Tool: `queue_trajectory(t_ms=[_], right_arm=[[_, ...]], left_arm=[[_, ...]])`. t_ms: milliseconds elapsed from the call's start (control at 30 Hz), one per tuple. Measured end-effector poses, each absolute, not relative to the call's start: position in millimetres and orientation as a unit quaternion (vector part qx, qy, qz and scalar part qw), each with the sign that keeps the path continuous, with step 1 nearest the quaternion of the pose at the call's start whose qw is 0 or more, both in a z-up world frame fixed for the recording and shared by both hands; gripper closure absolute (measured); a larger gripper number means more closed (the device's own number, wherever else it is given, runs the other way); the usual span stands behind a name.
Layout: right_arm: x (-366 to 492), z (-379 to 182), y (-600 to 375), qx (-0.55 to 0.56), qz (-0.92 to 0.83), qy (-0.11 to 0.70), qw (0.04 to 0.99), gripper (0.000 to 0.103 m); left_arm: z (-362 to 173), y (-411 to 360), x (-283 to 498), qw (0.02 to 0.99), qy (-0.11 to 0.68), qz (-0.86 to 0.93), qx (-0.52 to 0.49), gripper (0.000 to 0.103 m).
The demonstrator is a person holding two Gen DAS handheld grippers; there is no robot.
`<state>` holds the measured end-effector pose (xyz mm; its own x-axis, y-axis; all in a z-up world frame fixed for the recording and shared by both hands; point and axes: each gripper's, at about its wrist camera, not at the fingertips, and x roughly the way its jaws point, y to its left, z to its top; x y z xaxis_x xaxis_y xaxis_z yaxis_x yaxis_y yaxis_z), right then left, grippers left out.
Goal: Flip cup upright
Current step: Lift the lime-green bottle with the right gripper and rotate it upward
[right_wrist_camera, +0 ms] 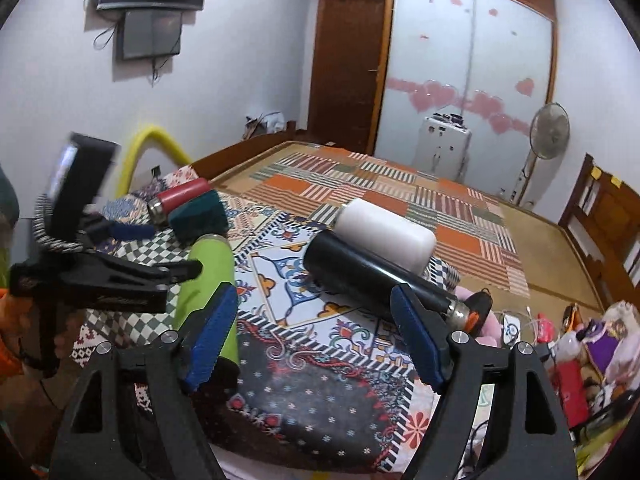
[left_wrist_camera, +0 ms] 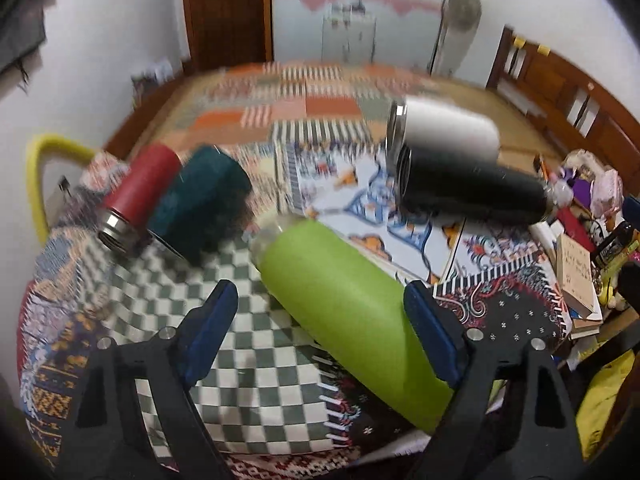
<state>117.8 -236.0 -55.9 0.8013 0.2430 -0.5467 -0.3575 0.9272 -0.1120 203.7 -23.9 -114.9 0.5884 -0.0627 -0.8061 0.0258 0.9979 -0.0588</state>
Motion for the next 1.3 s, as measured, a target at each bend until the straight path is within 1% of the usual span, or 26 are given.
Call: queue_trajectory(t_ms=[167,233,333,533,767,833,933,1067,1200,1300], right_arm=[[120.7,-67.7,-246.3,-0.098,0.152,0.267,0.947,0.027],[121.9,-71.1,-248.9,-0.097,0.151,0.264,0.948,0.027],[123.3,-73.7,-253.8,-0.09,0.155,0.263,0.948,0.027],[126.3,-79.7,-258.4,-0.079,0.164,0.264,0.947,0.027],[128.4,-82.4,-262.4,-0.067,0.17,0.267,0.946,0.027],[126.5,-82.4,-264.0,-0.061,0.173,0.267,0.946,0.027],[124.5,-82.0,-264.8,-0.06,0.173,0.266,0.946,0.027],[123.8,-80.3,-266.7,-0.058,0.174,0.263,0.947,0.027],[123.3,-79.1,-267.2,-0.061,0.173,0.259,0.948,0.027],[122.6,-76.9,-267.4,-0.059,0.176,0.257,0.948,0.027]], left_arm=[[-129.0,-28.6,226.7,0.863,0.503,-0.032,-0.047,0.016],[-137.5,-27.0,233.8,0.85,0.521,-0.029,-0.069,0.012],[-140.0,-30.3,240.4,0.845,0.53,-0.022,-0.067,0.011],[-151.0,-29.2,254.5,0.83,0.55,-0.026,-0.086,0.005],[-164.3,-32.7,273.3,0.815,0.568,-0.048,-0.107,0.006],[-170.1,-34.3,279.0,0.807,0.577,-0.053,-0.117,0.012],[-168.3,-41.6,285.4,0.814,0.571,-0.052,-0.094,0.02],[-166.6,-41.7,287.4,0.817,0.567,-0.064,-0.085,0.027],[-160.6,-28.8,280.8,0.816,0.565,-0.065,-0.1,0.038],[-147.3,-22.4,271.8,0.83,0.548,-0.059,-0.083,0.04]])
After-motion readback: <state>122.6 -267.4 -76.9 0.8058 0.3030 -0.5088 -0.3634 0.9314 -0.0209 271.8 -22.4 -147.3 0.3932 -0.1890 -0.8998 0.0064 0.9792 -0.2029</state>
